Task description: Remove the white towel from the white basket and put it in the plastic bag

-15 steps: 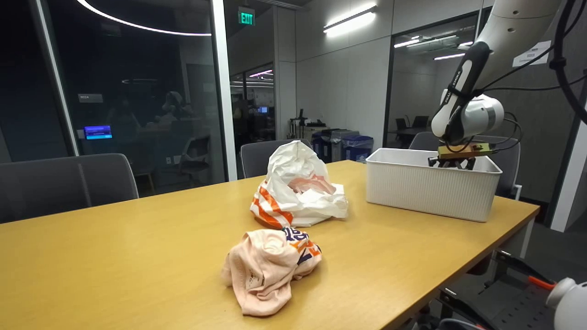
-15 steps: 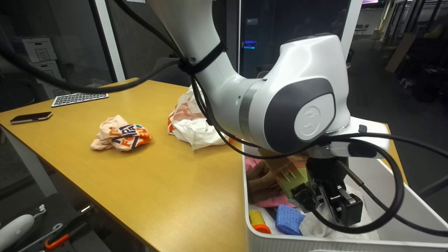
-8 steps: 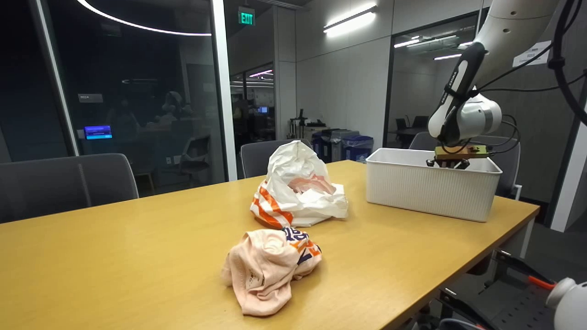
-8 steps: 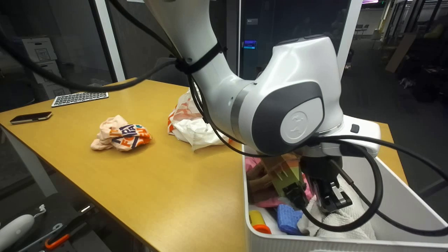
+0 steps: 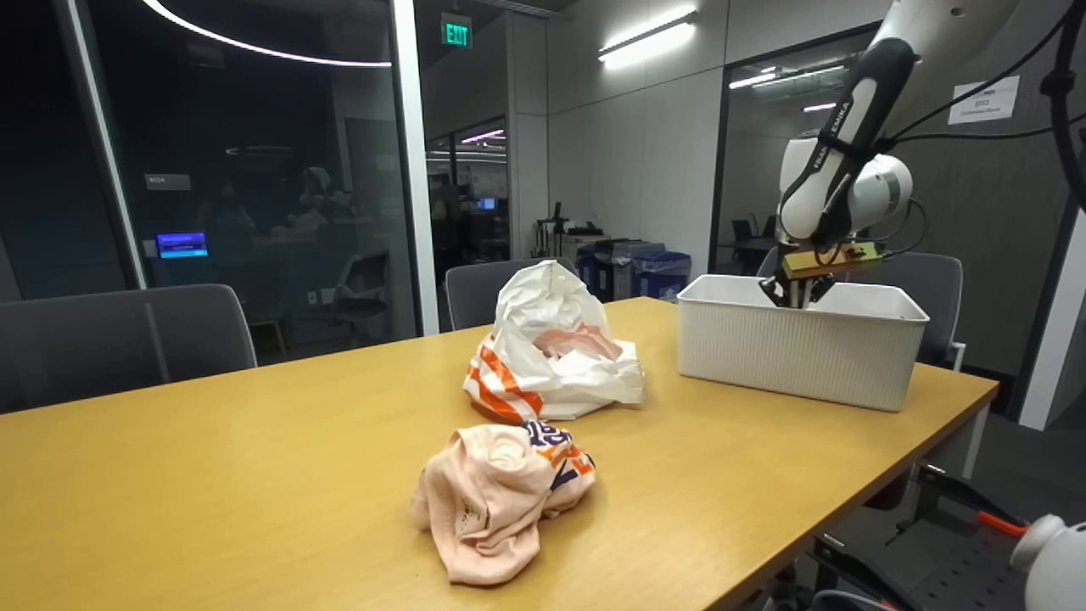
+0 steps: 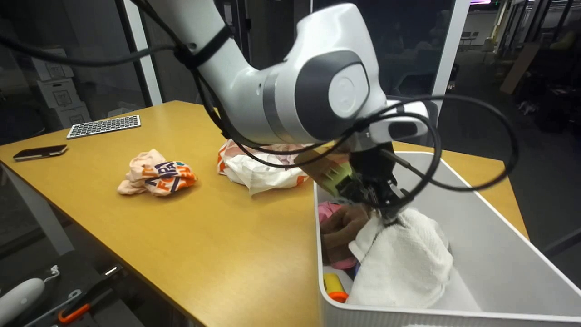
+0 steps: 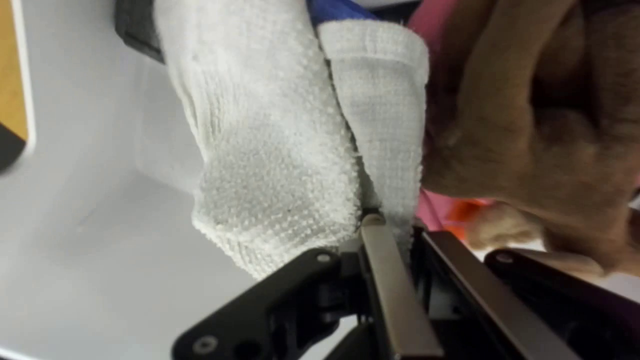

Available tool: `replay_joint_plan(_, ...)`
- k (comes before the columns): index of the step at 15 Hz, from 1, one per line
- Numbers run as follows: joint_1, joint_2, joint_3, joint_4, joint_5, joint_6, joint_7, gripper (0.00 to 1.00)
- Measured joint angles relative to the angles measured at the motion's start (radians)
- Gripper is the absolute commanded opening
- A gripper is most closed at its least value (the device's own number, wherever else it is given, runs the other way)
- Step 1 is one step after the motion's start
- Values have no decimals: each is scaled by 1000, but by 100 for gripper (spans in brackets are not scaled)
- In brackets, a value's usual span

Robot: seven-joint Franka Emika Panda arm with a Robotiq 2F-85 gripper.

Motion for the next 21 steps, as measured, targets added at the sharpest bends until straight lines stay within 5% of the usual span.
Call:
replay_joint_plan(6, 351, -160, -231, 56, -511, -12, 317, 0)
replay_joint_plan(9, 443, -250, -256, 128, -758, -78, 450, 0)
replay_joint_plan(12, 490, -384, -211, 166, -974, -170, 580, 0)
replay_joint_plan(14, 511, -492, -153, 138, -975, -238, 582, 0)
replay_joint_plan(16, 491, -596, -52, 75, -838, -298, 484, 0)
replay_joint_plan(21, 604, -797, -19, -61, -464, -503, 199, 0)
